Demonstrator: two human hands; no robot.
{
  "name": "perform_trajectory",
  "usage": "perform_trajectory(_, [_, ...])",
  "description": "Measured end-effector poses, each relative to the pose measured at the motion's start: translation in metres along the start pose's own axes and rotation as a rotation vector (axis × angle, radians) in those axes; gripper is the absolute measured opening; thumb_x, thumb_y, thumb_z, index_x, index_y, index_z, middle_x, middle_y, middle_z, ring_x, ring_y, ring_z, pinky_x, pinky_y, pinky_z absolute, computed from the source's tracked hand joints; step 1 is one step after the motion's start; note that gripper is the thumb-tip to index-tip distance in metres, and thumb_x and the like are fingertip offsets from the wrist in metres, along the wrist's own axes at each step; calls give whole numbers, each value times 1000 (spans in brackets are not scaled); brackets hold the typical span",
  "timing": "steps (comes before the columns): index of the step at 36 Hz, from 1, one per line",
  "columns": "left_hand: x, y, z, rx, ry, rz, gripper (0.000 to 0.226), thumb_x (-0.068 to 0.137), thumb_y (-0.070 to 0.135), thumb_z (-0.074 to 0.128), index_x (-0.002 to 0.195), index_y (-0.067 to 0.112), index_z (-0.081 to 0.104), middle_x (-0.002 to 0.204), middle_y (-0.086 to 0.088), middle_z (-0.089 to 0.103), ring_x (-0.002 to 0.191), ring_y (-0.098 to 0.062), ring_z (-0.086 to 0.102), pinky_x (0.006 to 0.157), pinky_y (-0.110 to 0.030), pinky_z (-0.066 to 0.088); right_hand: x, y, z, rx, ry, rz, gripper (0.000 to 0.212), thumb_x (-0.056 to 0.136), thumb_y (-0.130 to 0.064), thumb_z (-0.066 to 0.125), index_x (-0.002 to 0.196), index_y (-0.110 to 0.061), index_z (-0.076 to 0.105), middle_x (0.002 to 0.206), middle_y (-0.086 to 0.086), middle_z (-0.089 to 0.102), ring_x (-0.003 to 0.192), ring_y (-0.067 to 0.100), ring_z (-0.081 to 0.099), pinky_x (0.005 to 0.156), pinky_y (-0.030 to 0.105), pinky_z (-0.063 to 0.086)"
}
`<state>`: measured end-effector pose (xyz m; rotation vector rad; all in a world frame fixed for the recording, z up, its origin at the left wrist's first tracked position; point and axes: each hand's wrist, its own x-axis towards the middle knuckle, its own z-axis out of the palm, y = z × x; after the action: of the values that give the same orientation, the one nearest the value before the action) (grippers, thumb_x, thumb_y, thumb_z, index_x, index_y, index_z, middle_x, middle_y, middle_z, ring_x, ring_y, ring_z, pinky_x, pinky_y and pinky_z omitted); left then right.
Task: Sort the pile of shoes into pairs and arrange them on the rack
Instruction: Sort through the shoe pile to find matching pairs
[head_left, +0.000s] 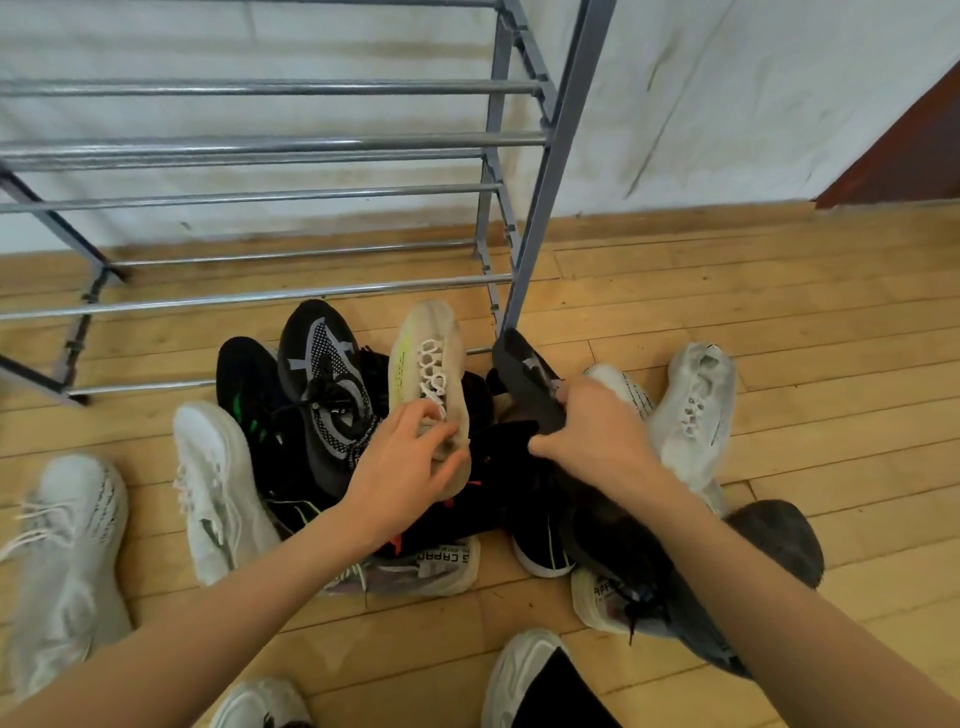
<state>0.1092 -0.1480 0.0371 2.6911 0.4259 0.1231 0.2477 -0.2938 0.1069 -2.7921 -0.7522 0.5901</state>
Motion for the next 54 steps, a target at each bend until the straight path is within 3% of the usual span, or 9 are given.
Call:
perform_trajectory(7, [-10, -2, 6, -2, -77, 22, 59, 89, 43, 31, 129, 9, 57, 112, -4, 59, 105, -23, 57, 92, -38, 50, -16, 6, 58, -8, -186, -141, 35, 94, -17, 43, 127, -14, 56, 118, 9, 56, 115, 30, 48, 92, 40, 46])
perform_trajectory(12, [-12, -6, 5, -55, -73, 28, 64, 89, 47, 26, 137, 10, 49, 120, -1, 55, 113, -18, 52, 100, -32, 45, -10, 12, 47, 129, -11, -139, 30, 94, -17, 46, 119, -19, 63, 117, 4, 60, 112, 24, 54, 94, 39, 47])
perform_trajectory(15, [-14, -6, 5, -103, -58, 21, 65, 88, 48, 25, 138, 12, 47, 123, 1, 53, 117, -16, 48, 102, -28, 41, -3, 22, 33, 160, 73, 5, 41, 89, -18, 58, 128, -11, 46, 126, 9, 50, 119, 26, 47, 94, 37, 43])
perform_trajectory(20, [-20, -10, 3, -183, 1, -10, 57, 90, 45, 33, 133, 13, 53, 126, 1, 52, 118, -14, 46, 99, -30, 45, 4, 37, 23, 371, -395, 268, 32, 91, -23, 60, 117, -7, 53, 112, 8, 57, 100, 20, 52, 72, 27, 45])
perform_trajectory(24, [-29, -15, 0, -203, 67, -38, 39, 94, 33, 49, 129, 17, 55, 135, -3, 41, 122, -16, 44, 93, -29, 48, 7, 49, 29, 507, -447, 310, 21, 88, -21, 64, 105, -12, 58, 110, 5, 64, 100, 18, 56, 72, 25, 47])
perform_trajectory(33, [-42, -47, -11, -146, 220, -429, 33, 93, 21, 55, 121, 6, 52, 120, -14, 43, 115, -29, 44, 98, -36, 38, -5, 57, 20, 619, -406, 159, 17, 85, -4, 65, 99, -14, 64, 93, 2, 68, 94, 20, 64, 75, 26, 52])
perform_trajectory(39, [-42, -65, -13, -395, 36, -793, 46, 92, 33, 55, 125, 8, 36, 127, -19, 41, 114, -35, 47, 98, -43, 40, -7, 40, 2, 550, -307, -52, 36, 85, -11, 65, 120, -18, 64, 109, -1, 71, 103, 16, 65, 96, 38, 50])
perform_trajectory(47, [-35, -77, -12, -579, -167, -1043, 76, 90, 52, 49, 138, -3, 27, 129, -19, 52, 112, -34, 56, 88, -40, 48, 21, -33, -7, 536, -347, -45, 30, 88, -16, 60, 118, -16, 65, 114, 5, 67, 106, 20, 61, 97, 35, 47])
perform_trajectory(54, [-34, -81, -12, -828, 3, -1042, 42, 88, 29, 63, 117, 2, 48, 113, -13, 59, 101, -28, 61, 75, -37, 55, 34, -34, -4, 593, -390, 64, 30, 86, -9, 62, 114, -19, 68, 110, 6, 70, 104, 22, 64, 98, 38, 48])
